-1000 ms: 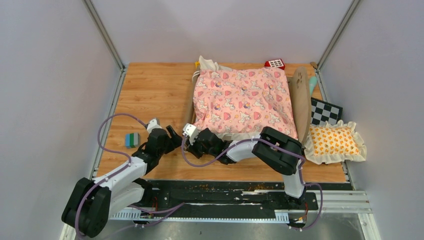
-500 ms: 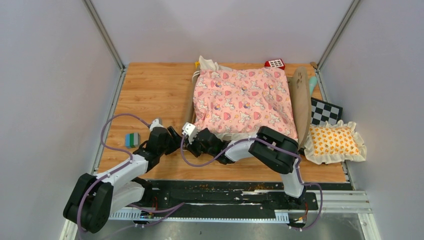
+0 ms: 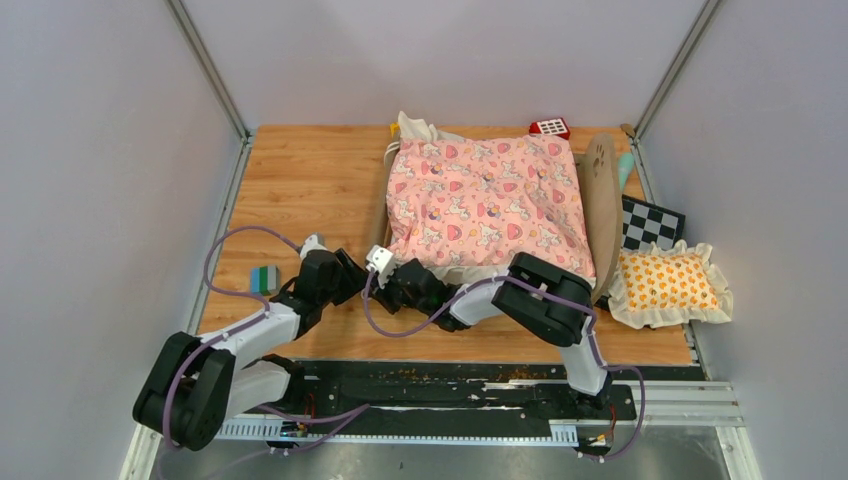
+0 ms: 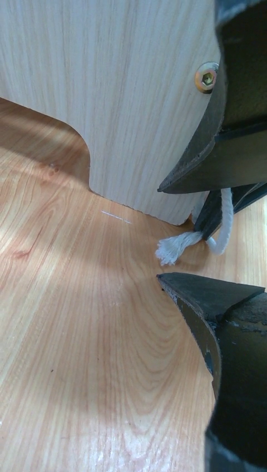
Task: Set up the pet bed
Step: Tie the ropes to the bed frame.
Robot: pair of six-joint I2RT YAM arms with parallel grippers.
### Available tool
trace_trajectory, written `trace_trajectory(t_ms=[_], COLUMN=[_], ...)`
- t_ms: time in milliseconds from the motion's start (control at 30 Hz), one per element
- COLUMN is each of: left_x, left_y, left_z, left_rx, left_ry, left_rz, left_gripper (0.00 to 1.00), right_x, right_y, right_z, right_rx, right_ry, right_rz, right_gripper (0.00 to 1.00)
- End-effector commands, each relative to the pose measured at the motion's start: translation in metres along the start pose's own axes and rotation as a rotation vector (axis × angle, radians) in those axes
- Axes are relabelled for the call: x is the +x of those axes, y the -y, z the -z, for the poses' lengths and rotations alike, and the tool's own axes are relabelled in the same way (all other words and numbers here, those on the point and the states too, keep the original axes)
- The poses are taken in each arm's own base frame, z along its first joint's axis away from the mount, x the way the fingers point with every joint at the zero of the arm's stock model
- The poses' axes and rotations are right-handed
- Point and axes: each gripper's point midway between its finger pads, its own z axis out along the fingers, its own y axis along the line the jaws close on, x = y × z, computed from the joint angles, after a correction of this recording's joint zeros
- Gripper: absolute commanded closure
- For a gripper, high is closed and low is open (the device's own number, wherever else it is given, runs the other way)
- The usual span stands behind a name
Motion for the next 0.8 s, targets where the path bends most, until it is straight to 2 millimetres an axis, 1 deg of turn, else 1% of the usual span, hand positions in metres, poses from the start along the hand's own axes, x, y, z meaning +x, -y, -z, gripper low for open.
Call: trace_trajectory(t_ms=[0,133,300,400,633,767], left_x=[0.012,0.013,0.012,0.013,0.013,0.013], left_y=[-0.001,-0.002,0.000,0.000,0.000,0.006], left_z=[-0.002,-0.001,0.000,0.000,0.000,0.001], left_rx=[-0.003,-0.001,0.005,0.007,0.008,0.029], left_ry=[-0.061,-0.063,-0.065,-0.069,-0.070,-0.077], left_rz=[0.017,0.021,0.020,0.018,0.022,0.025], left_gripper=[0.38,0.38,0.32,0.32,0.37,0.41], right_x=[-0.013,-0.016,-0.021,-0.023,-0.032,-0.032], right_y=[0.004,0.005,0.006,0.006,0.006,0.005], right_z=[0.000,0.005,0.010,0.009,0.011,0.008], right_rx=[0.012,0.014,0.025,0.025,0.022,0.018], right_ry=[0.088,0.129,0.189,0.196,0.227,0.225], right_rz=[-0.008,-0.011,-0.021,-0.022,-0.019,-0.019], right_gripper=[1.00,1.00,1.00,1.00,1.00,1.00])
